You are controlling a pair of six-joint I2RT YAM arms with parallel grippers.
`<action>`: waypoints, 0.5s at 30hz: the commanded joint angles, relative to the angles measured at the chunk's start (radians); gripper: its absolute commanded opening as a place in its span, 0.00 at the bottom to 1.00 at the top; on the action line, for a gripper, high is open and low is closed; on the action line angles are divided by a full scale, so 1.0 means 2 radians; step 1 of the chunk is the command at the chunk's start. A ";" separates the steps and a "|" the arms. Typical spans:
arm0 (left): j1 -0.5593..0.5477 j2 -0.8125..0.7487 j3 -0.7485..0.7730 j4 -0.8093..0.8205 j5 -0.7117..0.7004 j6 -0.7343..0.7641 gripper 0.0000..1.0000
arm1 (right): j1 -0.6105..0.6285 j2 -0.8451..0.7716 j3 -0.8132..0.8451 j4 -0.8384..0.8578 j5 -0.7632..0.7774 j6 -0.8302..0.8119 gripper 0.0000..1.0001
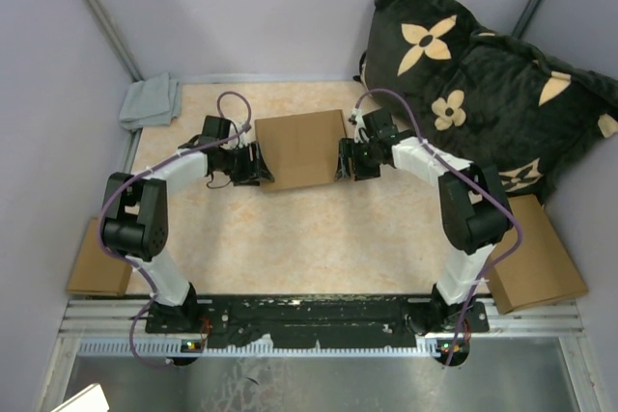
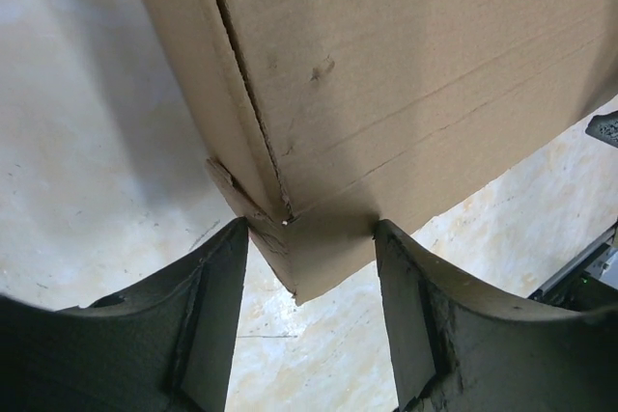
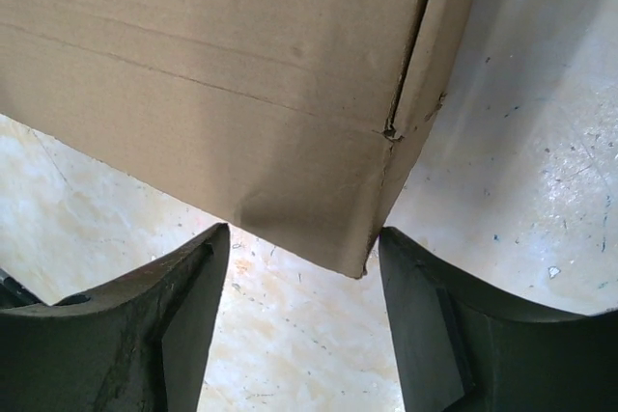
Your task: Fold the paper box
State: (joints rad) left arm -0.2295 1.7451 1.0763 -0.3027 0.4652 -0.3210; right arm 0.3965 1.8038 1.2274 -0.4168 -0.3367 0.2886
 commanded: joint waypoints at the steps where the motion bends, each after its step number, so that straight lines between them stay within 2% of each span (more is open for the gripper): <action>1: -0.003 -0.005 0.018 -0.028 0.023 0.002 0.60 | 0.006 -0.037 -0.001 0.007 -0.015 -0.002 0.63; 15: -0.003 -0.005 0.042 -0.073 0.047 0.007 0.56 | 0.006 -0.053 0.010 -0.015 0.020 -0.014 0.63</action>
State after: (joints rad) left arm -0.2295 1.7451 1.1187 -0.4133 0.5148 -0.3168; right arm 0.3977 1.7512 1.2171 -0.4397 -0.3210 0.2817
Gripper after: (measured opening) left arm 0.566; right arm 0.631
